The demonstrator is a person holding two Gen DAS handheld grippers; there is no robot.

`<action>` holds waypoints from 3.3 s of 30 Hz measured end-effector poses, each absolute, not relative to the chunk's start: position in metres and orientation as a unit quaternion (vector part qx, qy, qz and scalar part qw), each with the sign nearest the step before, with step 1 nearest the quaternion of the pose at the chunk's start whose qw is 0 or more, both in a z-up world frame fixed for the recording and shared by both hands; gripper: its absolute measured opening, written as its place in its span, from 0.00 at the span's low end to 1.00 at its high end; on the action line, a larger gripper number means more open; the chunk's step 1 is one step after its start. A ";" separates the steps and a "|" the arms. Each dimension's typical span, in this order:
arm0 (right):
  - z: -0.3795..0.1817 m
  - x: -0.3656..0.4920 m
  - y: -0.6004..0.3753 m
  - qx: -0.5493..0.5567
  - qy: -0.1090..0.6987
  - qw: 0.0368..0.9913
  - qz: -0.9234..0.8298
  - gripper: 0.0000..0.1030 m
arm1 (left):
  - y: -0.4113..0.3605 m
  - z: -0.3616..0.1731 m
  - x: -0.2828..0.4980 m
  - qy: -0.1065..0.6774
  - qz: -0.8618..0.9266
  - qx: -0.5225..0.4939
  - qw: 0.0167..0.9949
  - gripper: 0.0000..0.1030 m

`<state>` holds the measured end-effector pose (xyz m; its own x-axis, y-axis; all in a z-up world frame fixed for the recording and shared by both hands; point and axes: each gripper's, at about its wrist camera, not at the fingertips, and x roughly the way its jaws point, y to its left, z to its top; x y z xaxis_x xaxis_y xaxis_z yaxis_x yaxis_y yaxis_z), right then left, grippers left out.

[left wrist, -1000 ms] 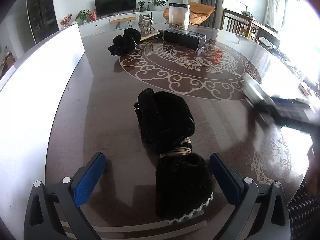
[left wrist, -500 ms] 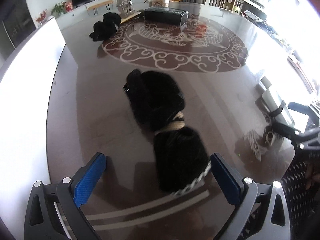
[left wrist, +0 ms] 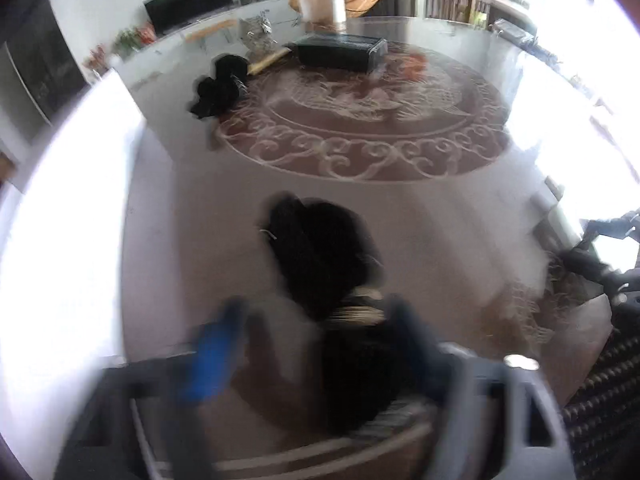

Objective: Organize objects
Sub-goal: 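Carry the bottle and gloves into the white tray and release both, then return both tools to the items on the table, then grasp the remaining black knit glove with the left gripper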

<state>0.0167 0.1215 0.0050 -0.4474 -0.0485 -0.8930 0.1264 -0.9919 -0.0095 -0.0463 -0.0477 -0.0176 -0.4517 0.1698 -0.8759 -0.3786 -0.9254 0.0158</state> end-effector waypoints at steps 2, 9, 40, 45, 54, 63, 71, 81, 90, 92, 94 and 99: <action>0.006 0.021 0.119 0.535 0.035 0.051 -0.843 0.52 | -0.048 -0.017 -0.038 0.099 0.849 -0.490 0.170 0.26; 0.035 0.041 0.105 0.513 -0.052 0.099 -0.851 0.52 | -0.076 0.021 -0.012 -0.002 0.858 -0.465 0.217 0.26; 0.122 0.005 -0.092 0.352 -0.003 0.244 -0.903 0.99 | -0.265 0.096 0.013 -0.126 0.903 -0.411 0.018 0.70; 0.046 0.018 0.003 0.401 0.058 0.085 -0.910 0.99 | -0.145 0.105 0.036 -0.058 0.887 -0.416 0.191 0.93; -0.003 0.043 0.113 0.445 -0.014 -0.042 -0.894 1.00 | -0.073 -0.010 -0.041 -0.037 0.842 -0.518 0.145 1.00; -0.011 0.044 0.127 0.430 -0.023 -0.061 -0.901 1.00 | -0.054 -0.037 -0.076 0.038 0.863 -0.500 0.061 1.00; -0.010 0.028 0.126 0.456 -0.022 -0.054 -0.888 1.00 | -0.063 -0.033 -0.063 0.037 0.868 -0.491 0.061 1.00; -0.014 0.033 0.125 0.437 -0.018 -0.050 -0.898 1.00 | -0.066 -0.025 -0.067 0.056 0.861 -0.498 0.093 1.00; -0.013 0.034 0.125 0.436 -0.018 -0.051 -0.898 1.00 | -0.071 -0.025 -0.176 0.044 0.857 -0.509 0.072 1.00; -0.014 0.035 0.125 0.434 -0.017 -0.051 -0.899 1.00 | -0.073 -0.024 -0.201 0.038 0.853 -0.516 0.061 1.00; -0.014 0.036 0.125 0.431 -0.017 -0.051 -0.901 1.00 | -0.076 -0.024 -0.221 0.032 0.850 -0.523 0.050 1.00; -0.014 0.038 0.126 0.427 -0.017 -0.051 -0.903 1.00 | -0.076 -0.024 -0.255 0.035 0.846 -0.530 0.052 1.00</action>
<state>0.0382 0.1257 -0.0138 -0.6309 0.0769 -0.7721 -0.1057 -0.9943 -0.0127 -0.2553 -0.0762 -0.0236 -0.4328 0.0508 -0.9001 -0.1250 -0.9921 0.0041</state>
